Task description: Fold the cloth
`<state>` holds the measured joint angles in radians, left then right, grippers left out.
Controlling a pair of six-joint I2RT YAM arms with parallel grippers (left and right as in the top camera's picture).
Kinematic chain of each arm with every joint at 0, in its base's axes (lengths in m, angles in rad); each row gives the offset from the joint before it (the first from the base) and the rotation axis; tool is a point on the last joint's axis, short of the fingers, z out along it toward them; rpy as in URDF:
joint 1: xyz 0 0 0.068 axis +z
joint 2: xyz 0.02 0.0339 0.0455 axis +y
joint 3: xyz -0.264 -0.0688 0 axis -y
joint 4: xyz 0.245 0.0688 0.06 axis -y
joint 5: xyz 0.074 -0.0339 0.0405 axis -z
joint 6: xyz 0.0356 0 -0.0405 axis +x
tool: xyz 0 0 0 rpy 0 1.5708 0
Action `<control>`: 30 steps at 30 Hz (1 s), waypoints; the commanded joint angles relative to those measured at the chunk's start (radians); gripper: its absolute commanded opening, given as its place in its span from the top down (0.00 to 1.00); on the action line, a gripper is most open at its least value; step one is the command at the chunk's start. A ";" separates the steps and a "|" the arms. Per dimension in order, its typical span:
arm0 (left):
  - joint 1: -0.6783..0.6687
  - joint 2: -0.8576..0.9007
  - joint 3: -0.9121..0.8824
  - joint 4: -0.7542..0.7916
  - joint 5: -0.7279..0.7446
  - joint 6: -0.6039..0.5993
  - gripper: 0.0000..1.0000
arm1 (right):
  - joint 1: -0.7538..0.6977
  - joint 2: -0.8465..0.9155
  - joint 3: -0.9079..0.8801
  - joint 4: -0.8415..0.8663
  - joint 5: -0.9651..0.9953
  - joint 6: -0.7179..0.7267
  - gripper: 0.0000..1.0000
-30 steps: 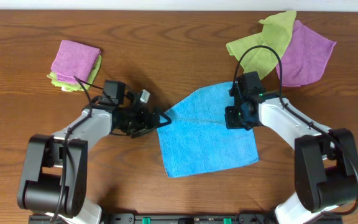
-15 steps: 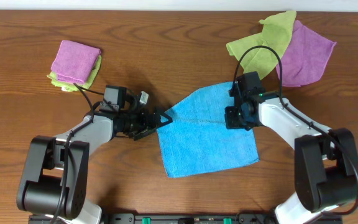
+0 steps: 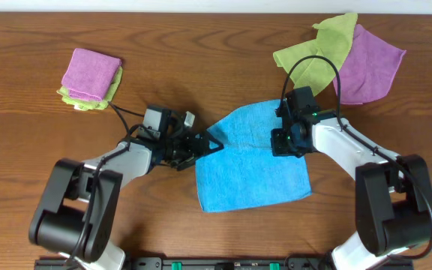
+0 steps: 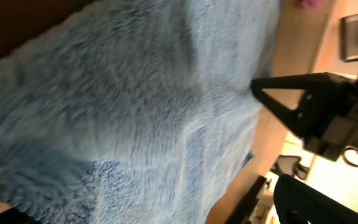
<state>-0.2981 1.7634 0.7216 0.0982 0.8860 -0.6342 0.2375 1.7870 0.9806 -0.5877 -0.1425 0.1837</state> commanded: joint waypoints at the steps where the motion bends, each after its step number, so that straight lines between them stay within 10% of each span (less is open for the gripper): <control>1: -0.005 0.109 -0.032 0.070 -0.034 -0.065 0.05 | -0.010 0.020 -0.014 -0.014 -0.023 0.018 0.98; 11: -0.003 0.159 -0.032 0.402 -0.031 -0.153 0.05 | -0.010 0.020 -0.014 -0.037 -0.024 0.009 0.98; 30: -0.002 0.159 -0.031 0.519 -0.060 -0.274 0.05 | 0.153 -0.312 -0.100 0.097 -0.302 0.013 0.99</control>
<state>-0.2993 1.8999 0.7013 0.6033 0.8753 -0.8654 0.3325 1.4723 0.9436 -0.5327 -0.4187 0.1776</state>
